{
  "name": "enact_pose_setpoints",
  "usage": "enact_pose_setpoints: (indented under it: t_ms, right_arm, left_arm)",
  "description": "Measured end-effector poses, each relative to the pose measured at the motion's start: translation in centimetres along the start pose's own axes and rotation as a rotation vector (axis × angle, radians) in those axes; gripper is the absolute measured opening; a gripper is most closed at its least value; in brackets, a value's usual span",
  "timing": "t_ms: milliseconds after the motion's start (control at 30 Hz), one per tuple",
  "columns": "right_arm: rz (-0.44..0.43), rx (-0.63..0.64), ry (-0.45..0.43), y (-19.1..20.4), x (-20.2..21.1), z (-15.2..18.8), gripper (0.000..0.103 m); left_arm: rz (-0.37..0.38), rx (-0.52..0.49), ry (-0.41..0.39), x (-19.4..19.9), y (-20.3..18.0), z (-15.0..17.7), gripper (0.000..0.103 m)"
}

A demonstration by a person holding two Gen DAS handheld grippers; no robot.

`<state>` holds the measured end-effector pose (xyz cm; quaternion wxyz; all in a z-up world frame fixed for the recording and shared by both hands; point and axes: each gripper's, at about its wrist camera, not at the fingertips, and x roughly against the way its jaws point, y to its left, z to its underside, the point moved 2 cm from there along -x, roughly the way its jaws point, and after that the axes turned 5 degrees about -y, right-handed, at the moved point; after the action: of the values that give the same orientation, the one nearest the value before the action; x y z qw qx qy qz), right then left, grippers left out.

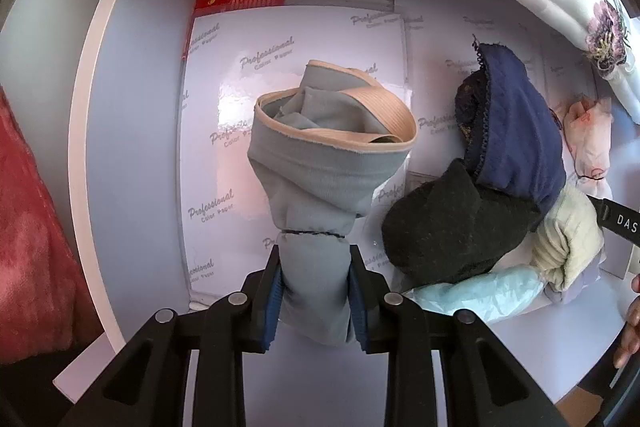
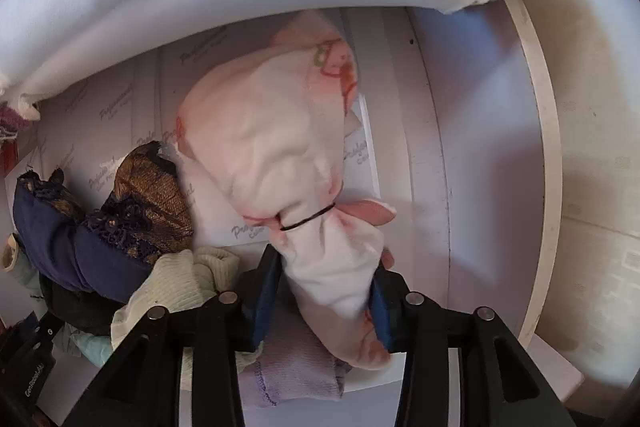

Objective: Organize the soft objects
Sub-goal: 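Lift the pink printed bundle with the right tool while the left tool holds the grey bundle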

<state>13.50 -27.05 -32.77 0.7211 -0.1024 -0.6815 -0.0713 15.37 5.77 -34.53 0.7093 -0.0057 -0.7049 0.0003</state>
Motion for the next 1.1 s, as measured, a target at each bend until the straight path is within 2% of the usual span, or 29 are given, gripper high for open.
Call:
enact_pose_setpoints:
  t_ms: [100, 233, 300, 433, 533, 900, 1100]
  right_arm:
    - [-0.002, -0.002, 0.007, 0.3, -0.6, -0.2, 0.044]
    - [-0.001, 0.002, 0.004, 0.4, -1.0, -0.3, 0.044]
    - [0.003, 0.009, -0.002, 0.5, -0.7, -0.3, 0.041]
    - [0.017, 0.033, -0.018, 1.0, -1.2, -0.2, 0.035]
    - [0.028, 0.063, -0.028, 1.5, -0.6, 0.0, 0.034]
    - [0.056, 0.164, -0.041, 3.8, -0.4, 2.2, 0.033]
    - [0.048, 0.211, -0.059, 5.5, -0.4, 3.3, 0.033]
  left_arm:
    - [0.028, 0.007, -0.005, 0.6, -0.2, 0.5, 0.028]
    - [0.008, -0.026, 0.002, 0.9, -0.9, 1.0, 0.028]
    - [-0.010, -0.036, 0.014, 1.0, -1.1, 1.4, 0.028]
    - [0.010, -0.037, -0.007, 1.9, -1.4, 1.7, 0.028]
    - [0.026, -0.034, -0.013, 2.4, -1.6, 1.9, 0.028]
    - [0.133, 0.012, -0.055, 5.4, -0.5, 1.6, 0.028]
    - [0.262, 0.068, -0.142, 8.7, 0.1, 1.0, 0.028]
